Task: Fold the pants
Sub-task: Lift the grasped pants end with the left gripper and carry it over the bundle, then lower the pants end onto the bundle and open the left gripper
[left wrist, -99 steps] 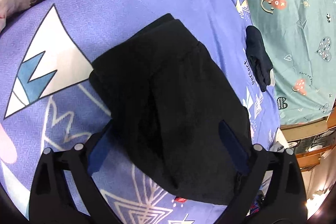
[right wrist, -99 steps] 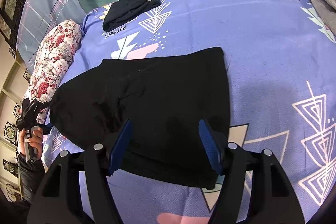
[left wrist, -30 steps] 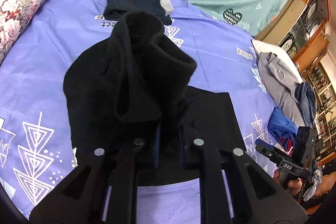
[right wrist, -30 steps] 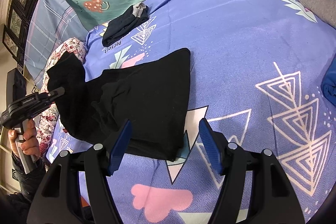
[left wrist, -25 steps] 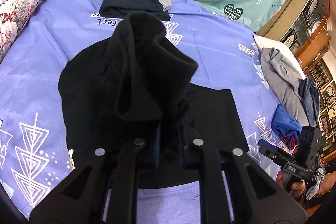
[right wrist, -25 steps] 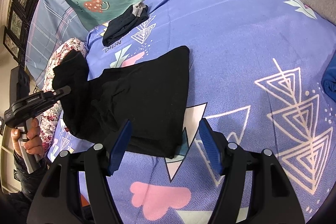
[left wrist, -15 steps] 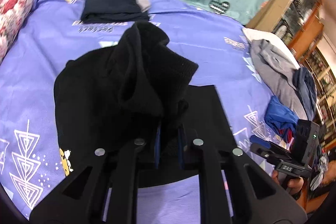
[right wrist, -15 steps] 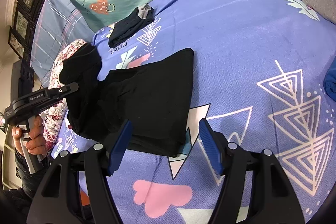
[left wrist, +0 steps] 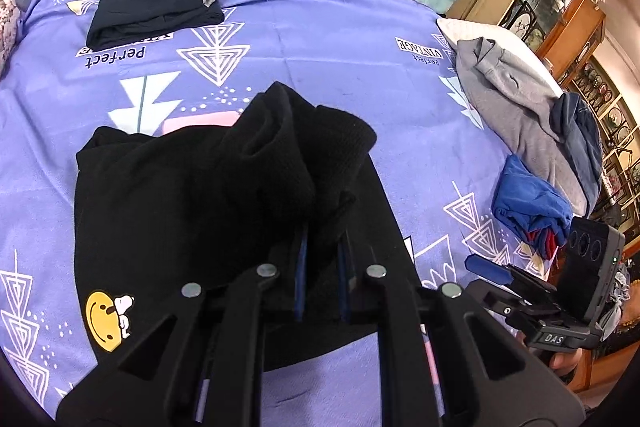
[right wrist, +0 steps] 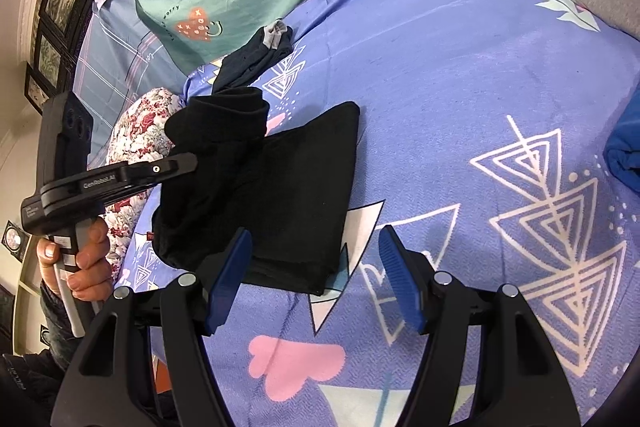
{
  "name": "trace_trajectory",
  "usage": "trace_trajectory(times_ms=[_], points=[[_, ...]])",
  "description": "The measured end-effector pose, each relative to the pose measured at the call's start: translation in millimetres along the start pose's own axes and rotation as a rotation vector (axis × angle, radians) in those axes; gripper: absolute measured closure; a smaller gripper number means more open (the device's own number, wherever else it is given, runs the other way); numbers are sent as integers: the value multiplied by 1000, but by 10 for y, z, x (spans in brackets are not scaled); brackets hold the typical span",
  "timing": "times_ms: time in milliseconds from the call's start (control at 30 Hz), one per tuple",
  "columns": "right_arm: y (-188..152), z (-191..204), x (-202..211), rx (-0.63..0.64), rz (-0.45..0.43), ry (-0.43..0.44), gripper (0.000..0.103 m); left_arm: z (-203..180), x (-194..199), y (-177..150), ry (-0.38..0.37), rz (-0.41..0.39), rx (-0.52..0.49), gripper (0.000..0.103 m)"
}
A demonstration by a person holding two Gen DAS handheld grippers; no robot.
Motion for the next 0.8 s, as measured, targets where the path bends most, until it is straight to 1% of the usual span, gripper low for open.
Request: trace_trajectory(times_ms=[133,200,300,433,600,800], points=[[-5,-43,-13,-9,1,7,36,-93,27,30,11,-16,-14,91],[-9,-58,-15,-12,1,11,36,-169,80,59,-3,-30,-30,91],[-9,-74,-6,-12,0,17,36,-276,92,71,-16,-30,-52,91],[-7,-92,17,-15,-5,18,36,-388,-35,37,-16,1,-72,91],[-17,-122,47,-18,-7,12,36,-478,-337,-46,-10,72,-80,91],[-32,-139,53,-19,0,-1,36,-583,-483,-141,1,90,-107,91]])
Point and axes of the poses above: each gripper's, at about its wrist camera, not at the fingertips, and x roughly against the way its jaws point, z to its left, y to its top, the point moved 2 cm from there along -x, roughly the way its jaws point, and after that the axes turned 5 degrees about y, right-handed, at the moved point
